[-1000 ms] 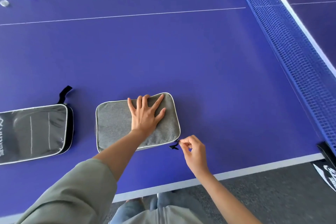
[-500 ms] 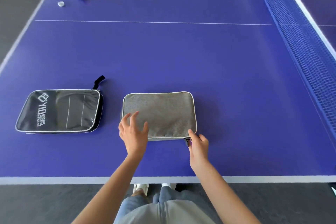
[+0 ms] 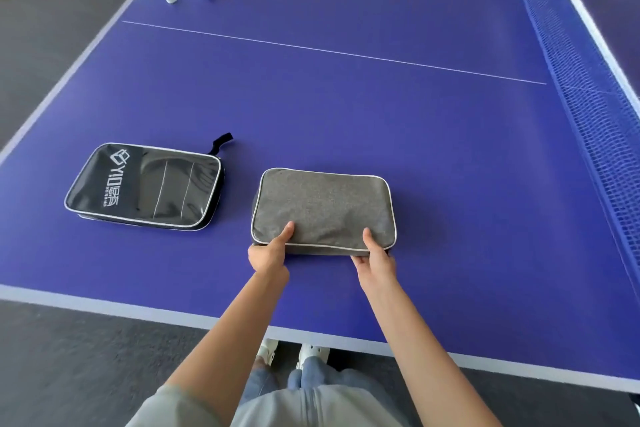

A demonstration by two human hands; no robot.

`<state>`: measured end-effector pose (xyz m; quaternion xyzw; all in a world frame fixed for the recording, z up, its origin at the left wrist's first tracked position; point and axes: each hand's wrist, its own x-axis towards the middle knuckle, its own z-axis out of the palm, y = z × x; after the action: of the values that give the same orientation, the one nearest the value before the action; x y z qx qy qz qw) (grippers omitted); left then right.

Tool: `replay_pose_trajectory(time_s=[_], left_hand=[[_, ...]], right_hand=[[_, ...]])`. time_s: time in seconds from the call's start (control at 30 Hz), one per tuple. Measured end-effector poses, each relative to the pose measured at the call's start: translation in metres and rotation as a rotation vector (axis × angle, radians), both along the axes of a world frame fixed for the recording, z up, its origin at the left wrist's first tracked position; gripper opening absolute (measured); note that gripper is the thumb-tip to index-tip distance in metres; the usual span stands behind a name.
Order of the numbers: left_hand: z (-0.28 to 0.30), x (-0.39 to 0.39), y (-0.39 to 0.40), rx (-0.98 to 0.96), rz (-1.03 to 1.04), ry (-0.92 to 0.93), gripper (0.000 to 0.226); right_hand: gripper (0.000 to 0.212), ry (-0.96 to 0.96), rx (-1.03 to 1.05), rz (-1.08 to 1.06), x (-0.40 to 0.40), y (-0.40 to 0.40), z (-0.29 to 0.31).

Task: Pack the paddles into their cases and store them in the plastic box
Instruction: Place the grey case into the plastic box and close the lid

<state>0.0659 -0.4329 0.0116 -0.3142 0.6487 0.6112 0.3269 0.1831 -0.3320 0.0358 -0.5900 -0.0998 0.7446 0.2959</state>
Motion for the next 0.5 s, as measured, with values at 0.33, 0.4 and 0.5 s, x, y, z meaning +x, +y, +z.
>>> replay_pose_trajectory(time_s=[0.33, 0.4, 0.5], left_hand=[[0.029, -0.034, -0.034, 0.25, 0.182, 0.082, 0.059], [0.036, -0.056, -0.047, 0.294, 0.197, 0.142, 0.055], [0.047, -0.1, -0.069, 0.337, 0.217, 0.217, 0.053]], right_hand=[[0.049, 0.106, 0.096, 0.074, -0.037, -0.031, 0.009], [0.049, 0.156, 0.112, 0.091, -0.057, -0.041, 0.015], [0.046, 0.232, 0.116, 0.131, -0.099, -0.063, 0.024]])
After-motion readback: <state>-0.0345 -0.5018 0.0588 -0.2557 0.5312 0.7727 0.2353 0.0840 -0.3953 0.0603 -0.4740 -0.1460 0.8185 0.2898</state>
